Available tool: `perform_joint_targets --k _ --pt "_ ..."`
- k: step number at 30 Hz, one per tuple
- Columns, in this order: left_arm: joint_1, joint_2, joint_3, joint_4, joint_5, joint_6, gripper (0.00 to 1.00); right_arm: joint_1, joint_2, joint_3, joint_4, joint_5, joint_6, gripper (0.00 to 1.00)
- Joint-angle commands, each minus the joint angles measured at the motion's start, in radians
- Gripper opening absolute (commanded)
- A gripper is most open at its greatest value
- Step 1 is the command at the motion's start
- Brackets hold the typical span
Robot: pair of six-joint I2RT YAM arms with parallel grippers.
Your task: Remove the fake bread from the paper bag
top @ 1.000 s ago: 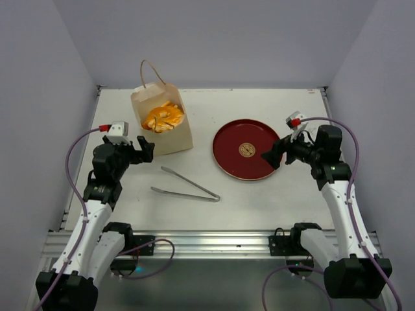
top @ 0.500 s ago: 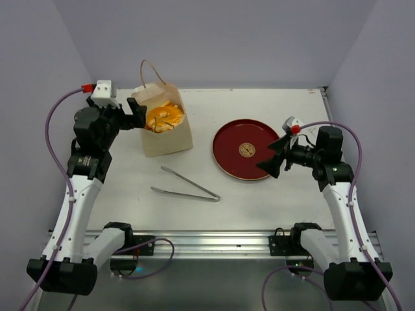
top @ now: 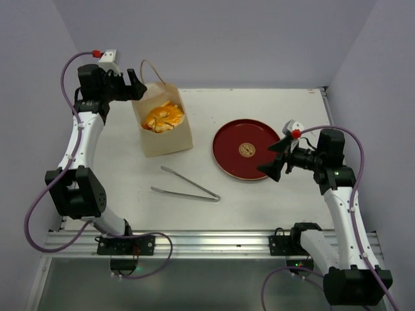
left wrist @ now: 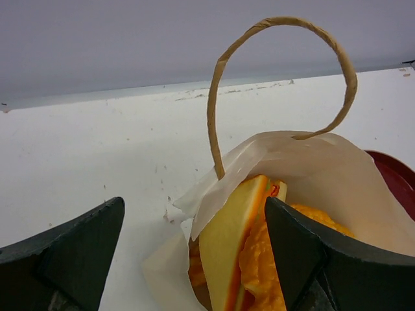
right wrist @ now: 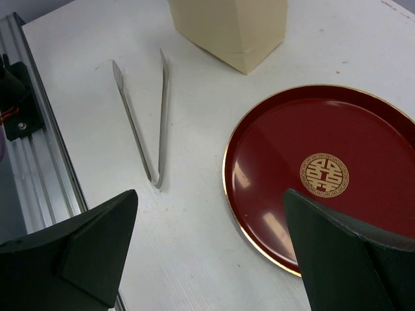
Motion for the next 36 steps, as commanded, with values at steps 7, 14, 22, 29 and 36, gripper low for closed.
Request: perform_joint_targets --k 7,14,22,29,36 --pt "0.003 0.057 0.131 0.022 0.148 0.111 0.92 -0.002 -0.013 -0.003 0.004 -0.042 -0.01 0.99" --pt "0.001 0.124 0.159 -0.054 0.167 0.194 0.88 -0.002 -0.01 -0.005 0.009 -0.042 -0.007 0.99" --pt "-0.017 0.195 0.219 -0.07 0.154 0.236 0.75 -0.002 -0.004 -0.009 0.016 -0.038 0.001 0.99" --pt "-0.083 0.226 0.24 -0.1 0.096 0.315 0.55 -0.002 0.001 -0.009 0.02 -0.035 0.004 0.99" --pt "-0.086 0.218 0.236 -0.105 0.102 0.328 0.4 -0.002 -0.001 -0.008 0.021 -0.03 0.007 0.99"
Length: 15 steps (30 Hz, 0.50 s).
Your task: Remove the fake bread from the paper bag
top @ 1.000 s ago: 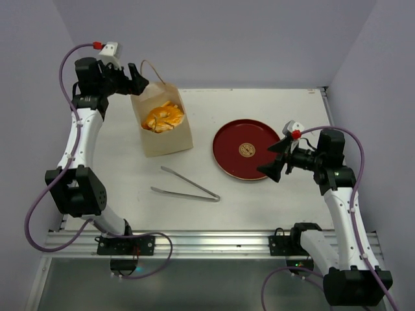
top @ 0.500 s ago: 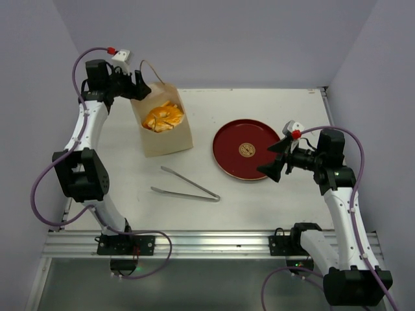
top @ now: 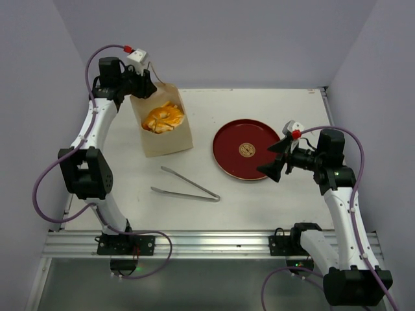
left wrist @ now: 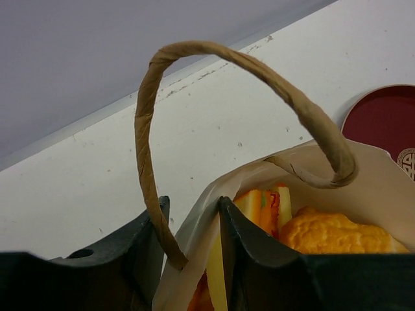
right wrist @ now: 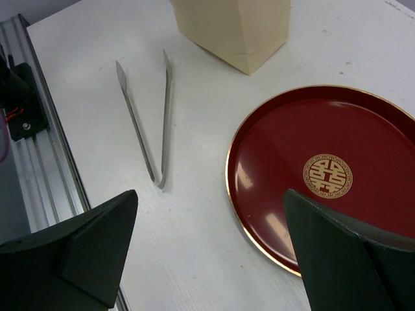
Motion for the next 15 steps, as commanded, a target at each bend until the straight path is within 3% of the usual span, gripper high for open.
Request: perform_joint_targets --k 1,9,15 --pt "0.006 -0.006 0.034 -0.009 0.0 0.036 0.4 -0.002 0.004 -0.007 0.024 -0.018 0.003 0.99" --pt "0.007 -0.04 -0.006 -0.029 -0.018 0.091 0.38 -0.002 0.004 -0.007 0.027 -0.018 0.011 0.99" --pt "0.006 -0.058 0.006 -0.021 -0.046 0.073 0.14 -0.002 0.004 -0.009 0.03 -0.016 0.017 0.99"
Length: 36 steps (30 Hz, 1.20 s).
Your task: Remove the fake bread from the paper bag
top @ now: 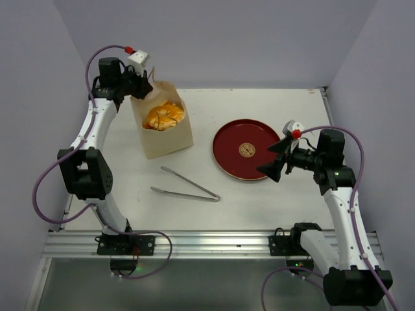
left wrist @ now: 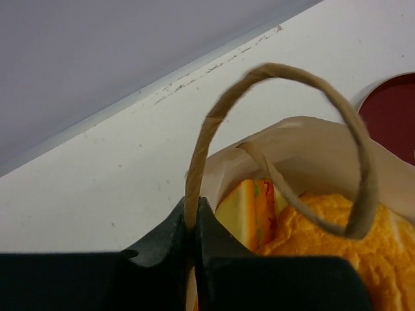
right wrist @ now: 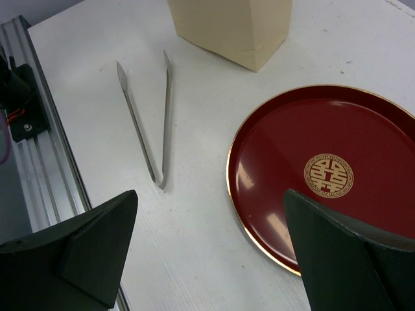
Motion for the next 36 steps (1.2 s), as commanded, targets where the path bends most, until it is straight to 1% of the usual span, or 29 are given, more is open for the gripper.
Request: perform_joint_targets --k 1,2,11,14,18,19,20,21,22,23,25,28,31,32,34,35,36 --pt "0.003 -0.063 0.01 -0.002 -0.042 0.012 0.04 -0.002 0.004 -0.009 0.03 -0.016 0.01 0.99" --pt "0.003 -0.068 0.018 0.001 -0.048 0.006 0.0 -0.002 0.002 -0.009 0.03 -0.016 0.01 0.99" --pt "0.012 -0.157 0.024 0.061 -0.151 -0.068 0.0 -0.002 0.011 -0.009 0.033 -0.009 0.013 0.99" --pt "0.014 -0.218 -0.031 0.145 -0.232 -0.051 0.0 -0.002 0.017 -0.007 0.028 -0.007 0.009 0.99" --pt "0.014 -0.33 -0.165 0.274 -0.323 0.013 0.0 -0.002 0.031 -0.006 0.024 -0.016 -0.004 0.99" --pt "0.014 -0.349 -0.229 0.299 -0.344 0.029 0.0 -0.002 0.037 -0.006 0.022 -0.022 -0.01 0.99" --pt "0.014 -0.364 -0.264 0.344 -0.343 0.062 0.0 -0.002 0.043 0.002 0.004 -0.044 -0.019 0.99" --pt "0.014 -0.396 -0.3 0.356 -0.349 0.072 0.0 -0.002 0.065 0.012 -0.011 -0.055 -0.043 0.99" --pt "0.014 -0.412 -0.364 0.4 -0.354 0.076 0.0 -0.001 0.076 0.035 -0.053 -0.067 -0.06 0.99" --pt "0.014 -0.433 -0.395 0.437 -0.354 0.087 0.0 0.001 0.089 0.049 -0.077 -0.082 -0.08 0.99" --pt "0.017 -0.445 -0.47 0.469 -0.346 0.083 0.0 0.013 0.129 0.095 -0.145 -0.075 -0.143 0.99" --pt "0.027 -0.441 -0.49 0.478 -0.311 0.047 0.0 0.076 0.166 0.13 -0.189 -0.052 -0.198 0.99" --pt "0.037 -0.425 -0.481 0.474 -0.291 0.018 0.0 0.16 0.18 0.128 -0.162 0.011 -0.192 0.99" --pt "0.038 -0.418 -0.47 0.469 -0.286 0.015 0.0 0.226 0.186 0.125 -0.142 0.039 -0.163 0.99" --pt "0.04 -0.415 -0.464 0.466 -0.279 0.014 0.0 0.304 0.218 0.123 -0.107 0.135 -0.152 0.99" --pt "0.041 -0.415 -0.464 0.465 -0.275 0.014 0.0 0.396 0.237 0.127 -0.102 0.177 -0.151 0.98" --pt "0.041 -0.416 -0.466 0.463 -0.269 0.012 0.0 0.442 0.258 0.135 -0.094 0.223 -0.146 0.98"
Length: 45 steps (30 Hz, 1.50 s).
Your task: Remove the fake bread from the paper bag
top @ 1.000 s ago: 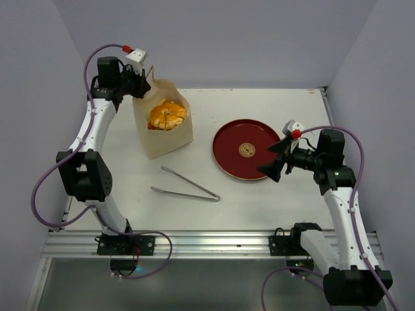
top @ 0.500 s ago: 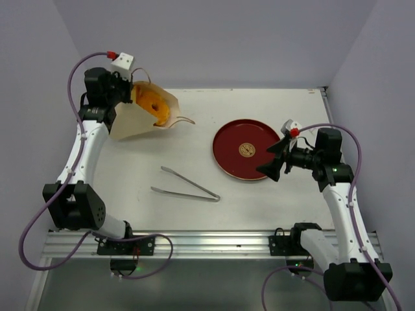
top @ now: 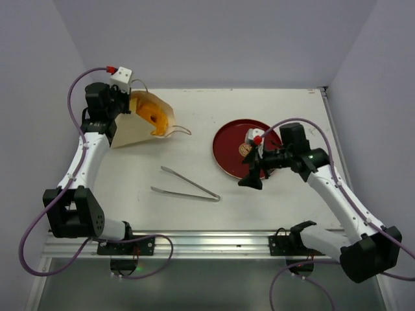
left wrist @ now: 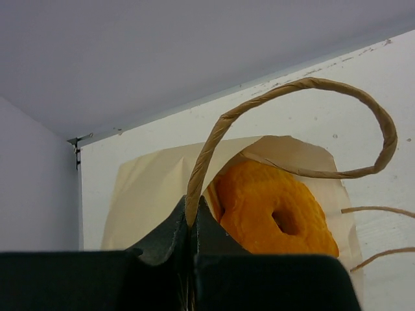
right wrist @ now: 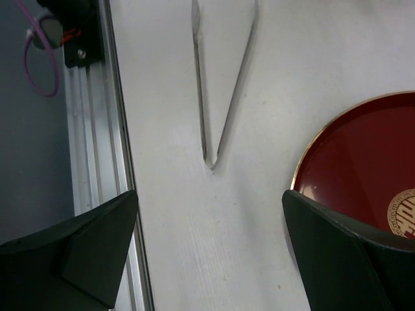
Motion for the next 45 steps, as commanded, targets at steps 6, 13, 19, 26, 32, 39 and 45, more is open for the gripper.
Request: perform_joint_targets --k 6,13,19,26,32,39,45 --pt "0.011 -0.041 -0.009 0.143 0.054 -0.035 0.0 0.373 0.269 0.122 0.092 0.484 0.053 0.95" --pt "0.012 -0.065 -0.049 0.143 0.07 -0.065 0.0 0.595 0.31 0.018 0.433 0.737 0.111 0.99" --pt "0.012 -0.108 -0.095 0.145 0.074 -0.078 0.0 0.732 0.446 0.027 0.511 0.834 0.165 0.99" --pt "0.012 -0.148 -0.158 0.155 0.079 -0.088 0.0 0.757 0.618 0.113 0.514 0.919 0.232 0.99" --pt "0.012 -0.165 -0.192 0.171 0.099 -0.108 0.0 0.77 0.684 0.13 0.523 0.916 0.251 0.99" --pt "0.012 -0.18 -0.215 0.184 0.114 -0.13 0.0 0.77 0.767 0.19 0.494 0.842 0.24 0.99" --pt "0.012 -0.196 -0.23 0.184 0.129 -0.137 0.0 0.77 0.813 0.236 0.476 0.805 0.237 0.99"
